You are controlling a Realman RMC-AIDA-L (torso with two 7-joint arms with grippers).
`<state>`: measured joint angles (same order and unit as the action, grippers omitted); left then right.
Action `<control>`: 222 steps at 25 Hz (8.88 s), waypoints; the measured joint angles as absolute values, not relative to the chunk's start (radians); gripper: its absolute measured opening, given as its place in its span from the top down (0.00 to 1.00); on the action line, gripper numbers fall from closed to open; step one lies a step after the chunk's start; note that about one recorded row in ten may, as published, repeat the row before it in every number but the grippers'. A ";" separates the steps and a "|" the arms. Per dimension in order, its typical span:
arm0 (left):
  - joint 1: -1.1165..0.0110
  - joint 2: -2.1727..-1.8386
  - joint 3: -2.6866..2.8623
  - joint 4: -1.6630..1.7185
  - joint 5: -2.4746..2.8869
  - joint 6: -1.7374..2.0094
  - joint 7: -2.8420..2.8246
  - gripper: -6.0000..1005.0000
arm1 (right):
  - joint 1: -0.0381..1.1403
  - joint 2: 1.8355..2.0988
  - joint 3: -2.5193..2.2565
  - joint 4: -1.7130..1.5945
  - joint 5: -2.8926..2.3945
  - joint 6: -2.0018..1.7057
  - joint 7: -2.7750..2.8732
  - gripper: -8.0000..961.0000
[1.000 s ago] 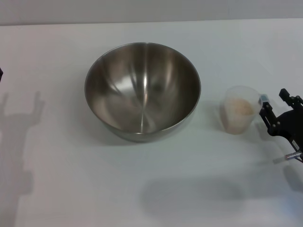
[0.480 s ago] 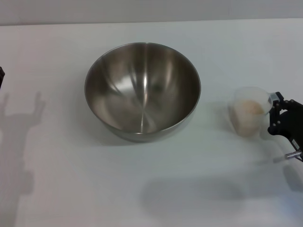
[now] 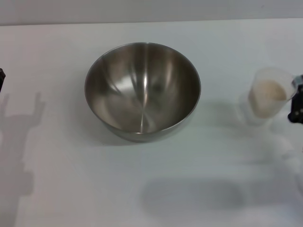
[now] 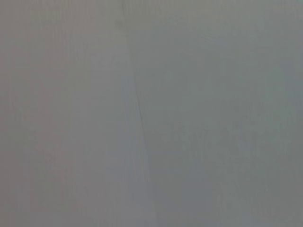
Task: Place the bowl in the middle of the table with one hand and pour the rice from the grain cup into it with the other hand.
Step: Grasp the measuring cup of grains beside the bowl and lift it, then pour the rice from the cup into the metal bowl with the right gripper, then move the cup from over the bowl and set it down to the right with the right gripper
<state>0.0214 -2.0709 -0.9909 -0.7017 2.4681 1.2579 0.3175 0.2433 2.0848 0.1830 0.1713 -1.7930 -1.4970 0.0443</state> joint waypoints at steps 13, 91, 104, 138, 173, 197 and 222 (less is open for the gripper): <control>-0.006 -2.074 -0.971 -0.640 2.468 1.254 0.275 0.18 | 0.416 2.083 0.204 0.145 -1.795 -1.660 -0.117 0.97; -0.023 -2.077 -0.946 -0.609 2.457 1.249 0.264 0.18 | 0.649 2.091 0.205 0.502 -2.016 -1.165 -2.481 0.96; -0.022 -2.077 -0.945 -0.606 2.457 1.249 0.264 0.18 | 0.656 2.092 0.212 0.512 -2.078 -1.119 -2.591 0.96; -0.023 -2.077 -0.949 -0.600 2.457 1.255 0.238 0.18 | 0.525 2.082 0.446 0.562 -2.070 -1.399 -0.827 0.94; -0.032 -2.077 -0.945 -0.572 2.457 1.258 0.212 0.18 | 0.526 2.084 0.672 0.142 -2.122 -1.098 0.025 0.92; -0.032 -2.077 -0.943 -0.571 2.457 1.258 0.212 0.18 | 0.588 2.085 0.670 0.189 -2.310 -0.893 0.023 0.90; -0.034 -2.077 -0.943 -0.571 2.457 1.256 0.212 0.18 | 0.557 2.087 0.670 0.208 -2.313 -0.865 0.023 0.83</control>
